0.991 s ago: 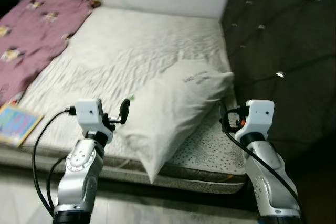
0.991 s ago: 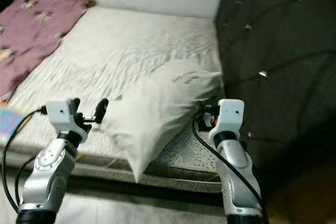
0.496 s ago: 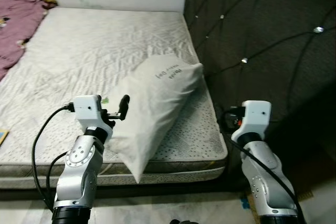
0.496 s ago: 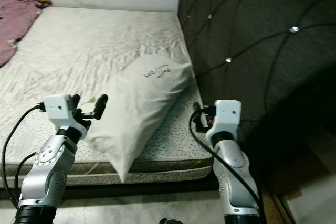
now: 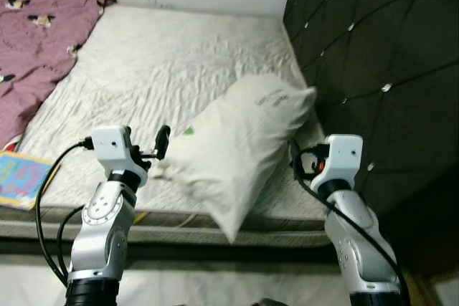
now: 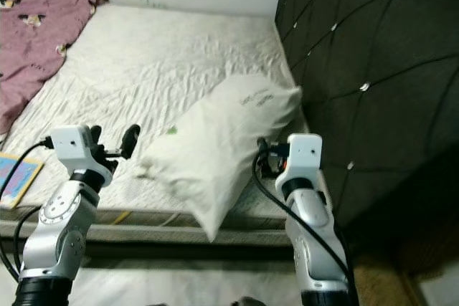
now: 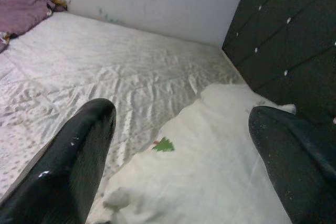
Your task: Clean up the room
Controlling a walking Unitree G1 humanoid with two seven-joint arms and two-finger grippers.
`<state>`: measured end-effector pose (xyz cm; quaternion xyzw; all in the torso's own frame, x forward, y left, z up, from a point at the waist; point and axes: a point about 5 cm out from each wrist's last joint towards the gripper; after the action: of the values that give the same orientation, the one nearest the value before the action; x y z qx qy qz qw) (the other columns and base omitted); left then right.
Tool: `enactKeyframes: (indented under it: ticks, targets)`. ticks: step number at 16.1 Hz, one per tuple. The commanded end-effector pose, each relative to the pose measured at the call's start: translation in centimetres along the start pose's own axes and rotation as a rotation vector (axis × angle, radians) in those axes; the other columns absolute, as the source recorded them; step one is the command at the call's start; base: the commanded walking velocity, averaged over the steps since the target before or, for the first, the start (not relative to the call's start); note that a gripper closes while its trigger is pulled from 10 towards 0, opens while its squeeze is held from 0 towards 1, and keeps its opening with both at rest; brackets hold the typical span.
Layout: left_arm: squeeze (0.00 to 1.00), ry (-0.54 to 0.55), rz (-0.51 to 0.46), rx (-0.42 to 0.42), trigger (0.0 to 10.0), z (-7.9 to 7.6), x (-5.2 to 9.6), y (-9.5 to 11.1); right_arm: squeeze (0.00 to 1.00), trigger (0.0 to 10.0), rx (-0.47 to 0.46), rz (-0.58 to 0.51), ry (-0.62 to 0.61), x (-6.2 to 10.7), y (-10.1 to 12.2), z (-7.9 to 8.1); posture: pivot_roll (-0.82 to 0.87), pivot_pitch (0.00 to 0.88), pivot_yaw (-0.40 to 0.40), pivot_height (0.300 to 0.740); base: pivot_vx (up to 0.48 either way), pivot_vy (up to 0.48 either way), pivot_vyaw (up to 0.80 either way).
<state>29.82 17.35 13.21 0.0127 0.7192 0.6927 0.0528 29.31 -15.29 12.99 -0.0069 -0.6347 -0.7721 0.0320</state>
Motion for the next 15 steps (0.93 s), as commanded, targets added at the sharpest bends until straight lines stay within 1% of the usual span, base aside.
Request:
enactKeyframes:
  ticks: [1,2,4,10,15]
  targets:
    - [0.00,-0.020,-0.004,-0.001,10.0,-0.65,-0.25,0.10,0.00,10.0,0.007,0.008,-0.028,0.11,0.00,-0.80,-0.06,0.106,-0.034,0.740,0.000,0.480,0.00]
    - [0.00,-0.018,-0.012,-0.034,10.0,-0.59,-0.28,0.28,0.00,10.0,0.010,0.008,-0.029,0.06,-0.03,-0.78,-0.06,0.106,-0.034,0.740,0.000,0.000,0.00]
    - [0.00,-0.058,-0.038,-0.006,10.0,-0.86,-0.16,0.53,0.00,10.0,0.012,0.008,-0.030,-0.01,-0.03,-0.77,-0.06,0.105,-0.035,0.740,0.000,0.000,0.00]
    - [0.00,-0.076,-0.068,-0.002,10.0,-0.78,-0.32,1.07,0.00,10.0,0.007,0.011,-0.036,-0.37,-0.09,-0.78,-0.06,0.116,-0.036,0.740,0.000,0.000,0.00]
    - [0.00,-0.091,-0.074,0.004,10.0,-0.97,-0.20,1.07,0.00,10.0,0.011,0.007,-0.034,-0.37,-0.06,-0.74,-0.06,0.110,-0.036,0.740,0.303,0.000,0.00]
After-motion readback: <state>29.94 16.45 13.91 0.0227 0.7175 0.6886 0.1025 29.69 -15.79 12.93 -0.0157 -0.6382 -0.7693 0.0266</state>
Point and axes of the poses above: a point about 5 cm out from each wrist's last joint towards the gripper, its own x axis pointing back from the gripper into the wrist, its own y axis along the axis of the wrist's last joint, z = x × y, and after that the axes turned 9 degrees about -x, right-handed
